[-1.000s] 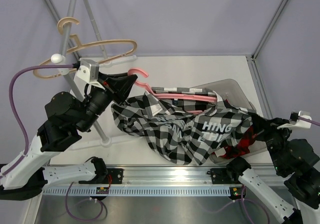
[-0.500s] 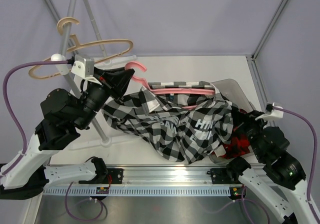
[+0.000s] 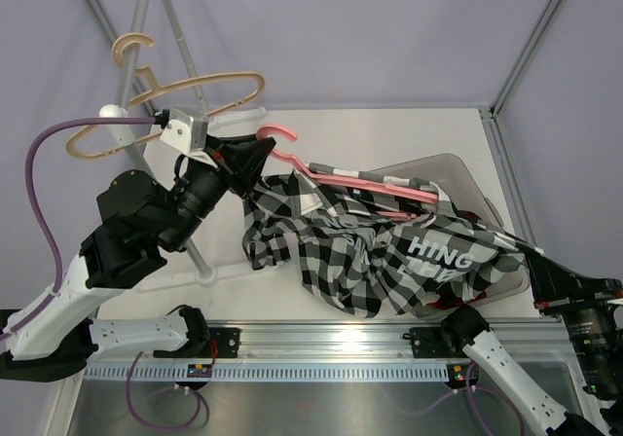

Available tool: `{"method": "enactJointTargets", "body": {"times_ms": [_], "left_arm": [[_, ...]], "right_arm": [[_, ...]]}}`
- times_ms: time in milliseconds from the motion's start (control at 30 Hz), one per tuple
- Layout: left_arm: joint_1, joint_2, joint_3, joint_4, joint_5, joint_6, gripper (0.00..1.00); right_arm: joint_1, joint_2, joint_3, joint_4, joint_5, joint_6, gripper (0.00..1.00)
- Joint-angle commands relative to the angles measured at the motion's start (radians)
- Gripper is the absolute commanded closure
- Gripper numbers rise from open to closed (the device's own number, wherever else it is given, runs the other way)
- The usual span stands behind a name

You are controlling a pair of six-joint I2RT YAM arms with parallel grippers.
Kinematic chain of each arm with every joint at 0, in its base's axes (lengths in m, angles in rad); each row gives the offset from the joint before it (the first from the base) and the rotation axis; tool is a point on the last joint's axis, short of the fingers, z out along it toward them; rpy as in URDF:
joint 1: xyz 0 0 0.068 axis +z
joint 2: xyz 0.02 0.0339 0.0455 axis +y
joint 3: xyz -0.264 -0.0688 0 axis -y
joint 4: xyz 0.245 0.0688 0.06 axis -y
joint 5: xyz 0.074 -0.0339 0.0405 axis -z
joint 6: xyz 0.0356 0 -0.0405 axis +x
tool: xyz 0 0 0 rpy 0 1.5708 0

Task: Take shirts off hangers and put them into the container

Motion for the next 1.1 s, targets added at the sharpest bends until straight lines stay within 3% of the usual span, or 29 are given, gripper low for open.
{"method": "enactJointTargets", "body": {"times_ms": [0,300,433,767,1067], "left_arm": [[0.038,-0.055,0.112,0.098,-0.225,0.103,1.00],[0.039,-0.070,0.106,0.079,-0.219,0.114,1.00],[0.039,-0.064,0.114,0.061,-0.169,0.047,1.00],[0.038,-0.009,0.146,0.044,0.207,-0.176,1.00],[0.038,0.014,0.151,0.084,0.304,-0.216,1.00]], "right_arm": [[-0.012,-0.069,0.079,-0.170,0.330,-0.046,1.00],[-0.012,-0.101,0.104,-0.282,0.370,-0.003,1.00],[-0.017,-0.073,0.070,-0.243,0.282,0.000,1.00],[-0.024,0.117,-0.168,0.119,-0.051,-0.034,1.00],[-0.024,0.115,-0.331,0.271,-0.171,-0.020,1.00]]}}
